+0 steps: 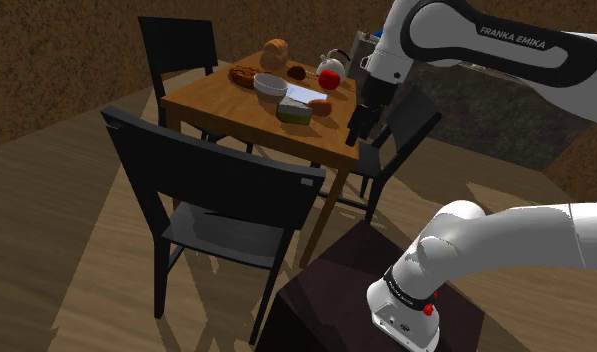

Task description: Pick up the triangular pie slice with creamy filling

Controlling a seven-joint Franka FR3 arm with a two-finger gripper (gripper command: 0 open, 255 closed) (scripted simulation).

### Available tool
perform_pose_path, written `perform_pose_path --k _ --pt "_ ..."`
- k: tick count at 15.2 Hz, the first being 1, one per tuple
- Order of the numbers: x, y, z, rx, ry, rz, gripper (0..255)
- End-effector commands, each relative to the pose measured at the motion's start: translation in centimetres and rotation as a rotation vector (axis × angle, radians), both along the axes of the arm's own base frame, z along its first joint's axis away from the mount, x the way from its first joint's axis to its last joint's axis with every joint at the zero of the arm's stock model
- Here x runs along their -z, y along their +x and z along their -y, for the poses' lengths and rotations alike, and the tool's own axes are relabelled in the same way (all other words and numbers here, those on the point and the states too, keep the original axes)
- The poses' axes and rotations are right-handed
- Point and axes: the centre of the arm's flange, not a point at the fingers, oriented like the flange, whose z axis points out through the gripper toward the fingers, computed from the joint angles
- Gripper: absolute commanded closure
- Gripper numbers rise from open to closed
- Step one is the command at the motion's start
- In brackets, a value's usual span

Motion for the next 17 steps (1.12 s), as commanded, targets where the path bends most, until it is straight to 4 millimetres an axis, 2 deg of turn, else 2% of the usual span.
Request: perform_pose_path --k 1,17 --pt "0.0 0.0 0.0 0.000 0.000 0.000 0" --pt "3.8 17.5 9.8 -0.160 -0.042 0.037 0"
